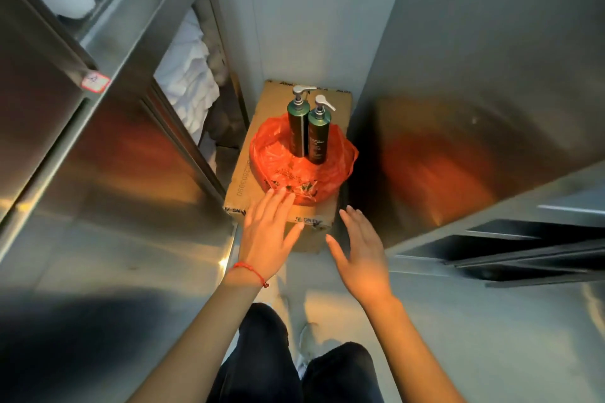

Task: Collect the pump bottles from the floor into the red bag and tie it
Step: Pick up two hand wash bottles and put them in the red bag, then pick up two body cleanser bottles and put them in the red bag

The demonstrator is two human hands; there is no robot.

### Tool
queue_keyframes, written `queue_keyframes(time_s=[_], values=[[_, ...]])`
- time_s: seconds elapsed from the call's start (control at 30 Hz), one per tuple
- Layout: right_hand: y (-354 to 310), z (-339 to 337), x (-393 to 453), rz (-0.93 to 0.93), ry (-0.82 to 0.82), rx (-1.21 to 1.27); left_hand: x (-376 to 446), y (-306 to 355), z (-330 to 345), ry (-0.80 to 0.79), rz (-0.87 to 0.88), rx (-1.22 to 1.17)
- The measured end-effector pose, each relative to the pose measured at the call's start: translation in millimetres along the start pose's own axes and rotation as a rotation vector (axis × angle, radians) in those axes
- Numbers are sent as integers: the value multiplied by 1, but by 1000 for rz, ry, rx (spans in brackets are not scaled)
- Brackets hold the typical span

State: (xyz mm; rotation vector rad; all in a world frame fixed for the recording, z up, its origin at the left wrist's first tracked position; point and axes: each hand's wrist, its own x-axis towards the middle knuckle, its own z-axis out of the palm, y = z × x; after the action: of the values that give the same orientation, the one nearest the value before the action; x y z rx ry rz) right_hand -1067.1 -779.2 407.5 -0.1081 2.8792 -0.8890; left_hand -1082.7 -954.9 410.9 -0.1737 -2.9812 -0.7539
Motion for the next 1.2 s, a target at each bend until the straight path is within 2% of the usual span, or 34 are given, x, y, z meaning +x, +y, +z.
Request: queue_keyframes(time_s=[0.23, 0.57, 0.9, 1.2], values=[[8, -10, -59, 142, 95, -81, -22, 10, -5, -105, 162, 47], [28, -29, -155, 554, 367, -95, -29, 59, 6, -263, 626, 88], [60, -51, -273, 933, 610, -94, -62, 175, 50, -418, 1030, 45], [102, -65, -397, 1213, 813, -61, -137, 306, 102, -545, 1341, -29]])
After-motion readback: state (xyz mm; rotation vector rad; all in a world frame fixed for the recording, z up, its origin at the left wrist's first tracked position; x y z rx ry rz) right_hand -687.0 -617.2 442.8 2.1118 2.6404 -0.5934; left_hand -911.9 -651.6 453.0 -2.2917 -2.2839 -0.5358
